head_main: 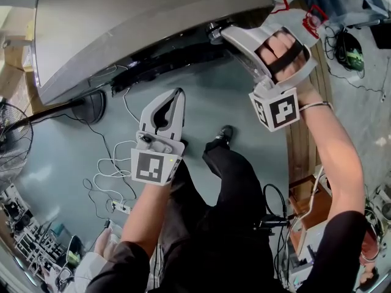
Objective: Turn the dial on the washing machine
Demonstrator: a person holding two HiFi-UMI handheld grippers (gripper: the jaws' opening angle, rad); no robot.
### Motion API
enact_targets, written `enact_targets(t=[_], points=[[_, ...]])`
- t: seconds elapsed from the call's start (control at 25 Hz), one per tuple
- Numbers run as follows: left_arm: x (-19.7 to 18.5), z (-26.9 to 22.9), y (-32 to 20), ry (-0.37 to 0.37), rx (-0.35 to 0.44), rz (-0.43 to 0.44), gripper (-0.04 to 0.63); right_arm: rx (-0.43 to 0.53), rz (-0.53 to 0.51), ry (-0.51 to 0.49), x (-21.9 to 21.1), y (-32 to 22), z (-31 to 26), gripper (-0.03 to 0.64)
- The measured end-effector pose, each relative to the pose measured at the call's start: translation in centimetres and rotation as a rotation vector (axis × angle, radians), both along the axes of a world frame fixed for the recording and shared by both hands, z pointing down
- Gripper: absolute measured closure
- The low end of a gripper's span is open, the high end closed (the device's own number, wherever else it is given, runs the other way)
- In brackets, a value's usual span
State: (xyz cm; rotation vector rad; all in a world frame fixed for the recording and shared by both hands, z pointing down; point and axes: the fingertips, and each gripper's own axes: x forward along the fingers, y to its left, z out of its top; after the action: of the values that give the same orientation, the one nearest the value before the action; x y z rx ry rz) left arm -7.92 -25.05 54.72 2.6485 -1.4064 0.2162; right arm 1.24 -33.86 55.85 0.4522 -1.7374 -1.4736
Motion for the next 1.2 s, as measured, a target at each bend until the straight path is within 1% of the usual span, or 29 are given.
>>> enact_targets(t=[0.12, 0.4, 0.64, 0.72, 0.88, 1.0, 1.08, 1.2], points=[[0.4, 0.1, 0.2, -0.029, -0.001, 0.021, 0.58, -0.004, -0.01, 0.006, 0.0, 0.1, 0.0, 0.336], [1.1, -0.2, 0.3, -0.049, 0.012, 0.041, 0.58, 0.026, -0.041, 0.059, 0.2, 0.3, 0.0, 0.341], [1.5, 0.0, 0.7, -0.054, 0.012, 0.046, 0.58, 0.024, -0.043, 0.062, 0.3, 0.3, 0.0, 0.339], [1.6, 0.0, 0.9, -0.064, 0.015, 0.054, 0.58, 0.011, -0.039, 0.044, 0.2, 0.3, 0.0, 0.339], [1.7, 0.0, 1.1, -0.079, 0.017, 0.072, 0.58, -0.035, -0.045, -0.023, -0.3, 0.9, -0.5, 0.339], [1.6, -0.2, 1.2, -0.083, 0.017, 0.08, 0.58, -0.039, -0.046, -0.027, -0.3, 1.5, -0.7, 0.339], [1.5, -0.4, 1.5, -0.09, 0.016, 0.084, 0.58, -0.052, -0.036, -0.046, -0.2, 1.9, -1.2, 0.34], [1.3, -1.0, 1.8, -0.086, 0.025, 0.082, 0.58, -0.079, -0.01, -0.11, -0.2, 2.7, -2.4, 0.37]])
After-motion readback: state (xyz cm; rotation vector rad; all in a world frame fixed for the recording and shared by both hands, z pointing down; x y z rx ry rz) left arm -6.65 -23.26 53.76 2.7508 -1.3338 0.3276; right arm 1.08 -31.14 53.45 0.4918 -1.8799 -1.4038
